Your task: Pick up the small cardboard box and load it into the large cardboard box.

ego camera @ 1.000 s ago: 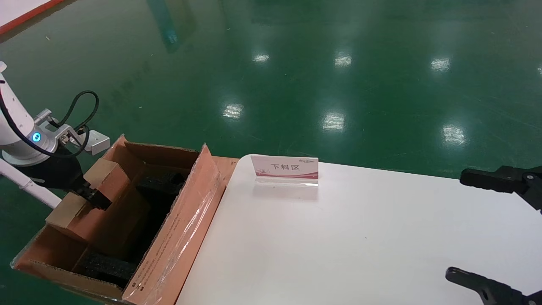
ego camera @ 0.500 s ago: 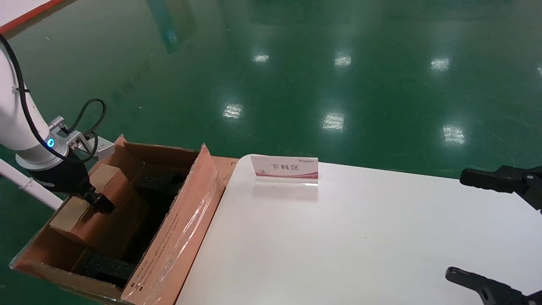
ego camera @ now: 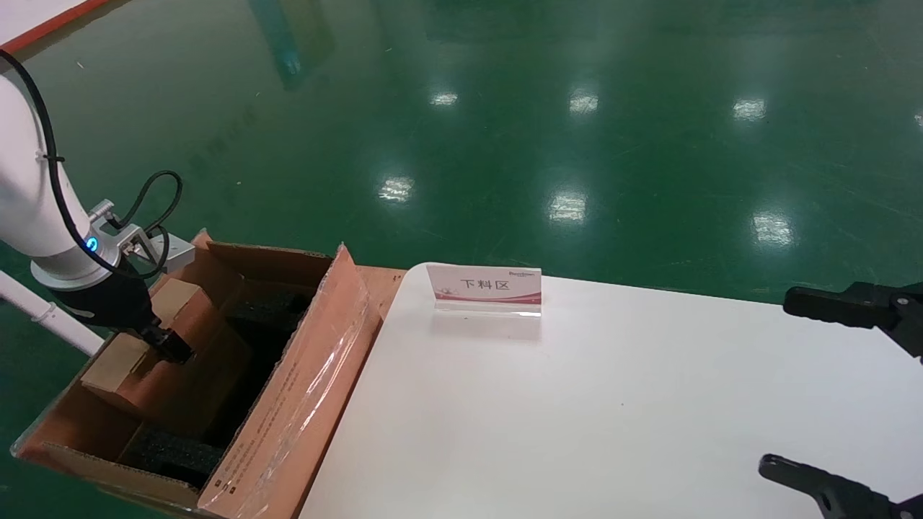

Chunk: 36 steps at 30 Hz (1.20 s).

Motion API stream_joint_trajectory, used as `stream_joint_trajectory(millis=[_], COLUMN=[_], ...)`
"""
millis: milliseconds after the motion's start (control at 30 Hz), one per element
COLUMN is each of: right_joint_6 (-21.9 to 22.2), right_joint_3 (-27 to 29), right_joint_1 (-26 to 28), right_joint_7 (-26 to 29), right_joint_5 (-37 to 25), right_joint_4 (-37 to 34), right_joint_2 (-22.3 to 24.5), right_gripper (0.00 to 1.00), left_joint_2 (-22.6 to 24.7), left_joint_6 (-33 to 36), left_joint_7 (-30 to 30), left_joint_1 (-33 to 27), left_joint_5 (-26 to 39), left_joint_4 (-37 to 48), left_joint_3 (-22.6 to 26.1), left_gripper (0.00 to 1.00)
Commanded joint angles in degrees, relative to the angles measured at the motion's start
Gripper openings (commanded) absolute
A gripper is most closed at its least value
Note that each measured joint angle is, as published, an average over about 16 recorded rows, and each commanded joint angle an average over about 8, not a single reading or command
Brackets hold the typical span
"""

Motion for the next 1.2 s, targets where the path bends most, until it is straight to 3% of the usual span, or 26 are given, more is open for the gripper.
stream_joint_trajectory(millis=[33, 900, 1200], right_joint_6=[0.0, 0.0, 0.0], right_joint_3=[0.0, 0.0, 0.0], right_joint_1=[0.0, 0.0, 0.0], right_joint_7=[0.0, 0.0, 0.0], right_joint_5=[0.0, 0.0, 0.0], right_joint_4=[0.0, 0.0, 0.0], right_joint_2=[0.0, 0.0, 0.0], right_gripper=[1.0, 1.0, 1.0], left_joint_2=[0.0, -0.2, -1.2], left_joint_6=[0.0, -0.1, -3.3], left_joint_7=[0.0, 0.0, 5.5], left_joint_1=[0.1, -0.4, -4.9], left_joint_5=[0.0, 0.3, -0.2], left_joint_4=[0.1, -0.6, -5.4], left_joint_3=[0.0, 0.1, -1.6], left_gripper=[1.0, 1.0, 1.0])
